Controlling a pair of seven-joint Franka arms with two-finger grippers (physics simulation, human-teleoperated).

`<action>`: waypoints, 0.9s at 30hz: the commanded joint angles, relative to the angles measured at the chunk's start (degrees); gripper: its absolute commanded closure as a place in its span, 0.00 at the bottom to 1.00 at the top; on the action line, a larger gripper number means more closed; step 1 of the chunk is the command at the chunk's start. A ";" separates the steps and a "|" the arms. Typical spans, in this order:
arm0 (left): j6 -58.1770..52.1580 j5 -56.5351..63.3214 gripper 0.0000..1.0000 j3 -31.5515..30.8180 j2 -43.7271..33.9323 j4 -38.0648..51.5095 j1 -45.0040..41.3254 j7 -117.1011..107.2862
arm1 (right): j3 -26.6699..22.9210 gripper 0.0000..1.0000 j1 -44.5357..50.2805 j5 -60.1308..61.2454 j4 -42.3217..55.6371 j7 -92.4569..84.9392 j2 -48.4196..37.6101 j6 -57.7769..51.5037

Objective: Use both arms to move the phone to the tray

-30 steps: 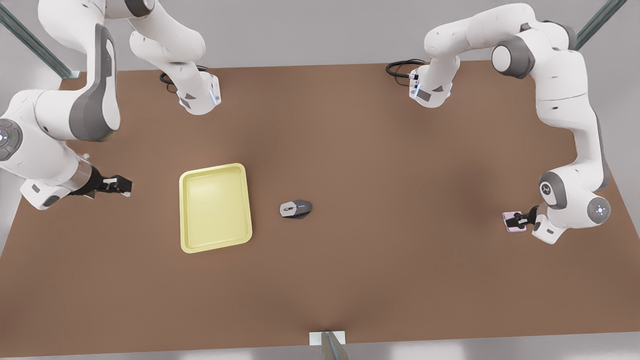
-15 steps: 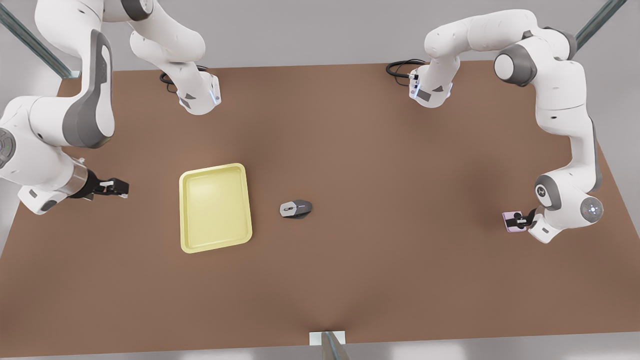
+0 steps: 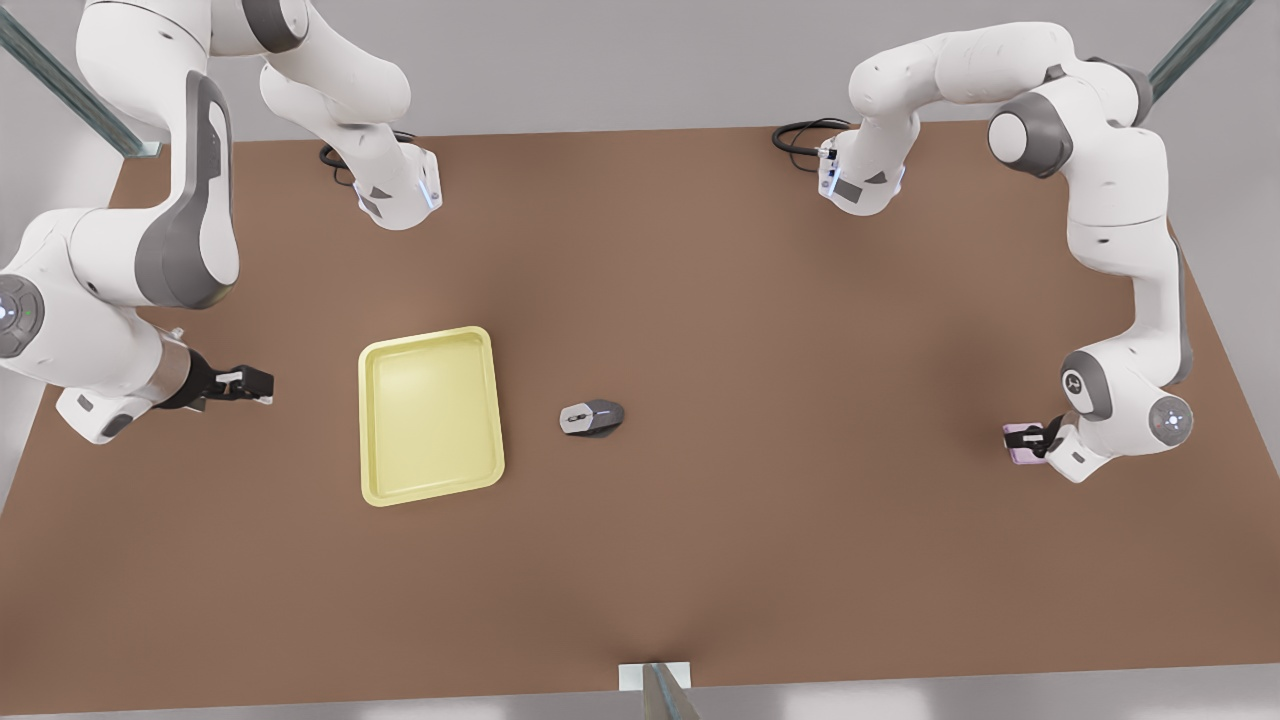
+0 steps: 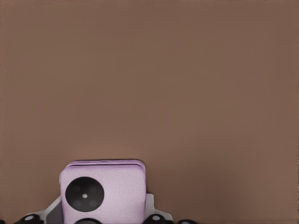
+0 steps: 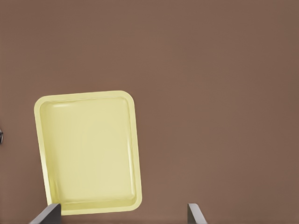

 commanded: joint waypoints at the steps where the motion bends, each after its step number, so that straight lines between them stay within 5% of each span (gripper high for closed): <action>1: 0.07 0.06 0.18 0.00 -0.36 0.11 0.00 1.76 | 0.01 0.00 -0.02 0.12 -0.01 -0.57 -0.05 -0.35; 7: -0.72 -0.03 0.18 -0.79 -4.75 -2.35 -4.13 -11.06 | 0.01 0.00 0.07 0.12 -0.01 -0.74 -0.05 -0.26; 15: -0.37 -2.40 0.18 -3.69 -9.41 -5.16 -40.43 -63.09 | -0.08 0.00 0.07 -0.23 0.34 -0.30 -0.05 0.09; 18: -0.01 -4.69 0.18 -3.69 -9.06 -4.37 -47.72 -72.59 | 0.10 0.00 0.51 -0.23 0.34 -0.22 -0.14 0.18; 27: -0.01 -4.60 0.17 -3.52 12.47 27.61 -54.58 -89.47 | -0.08 0.00 0.33 -1.19 1.31 2.42 -0.05 0.53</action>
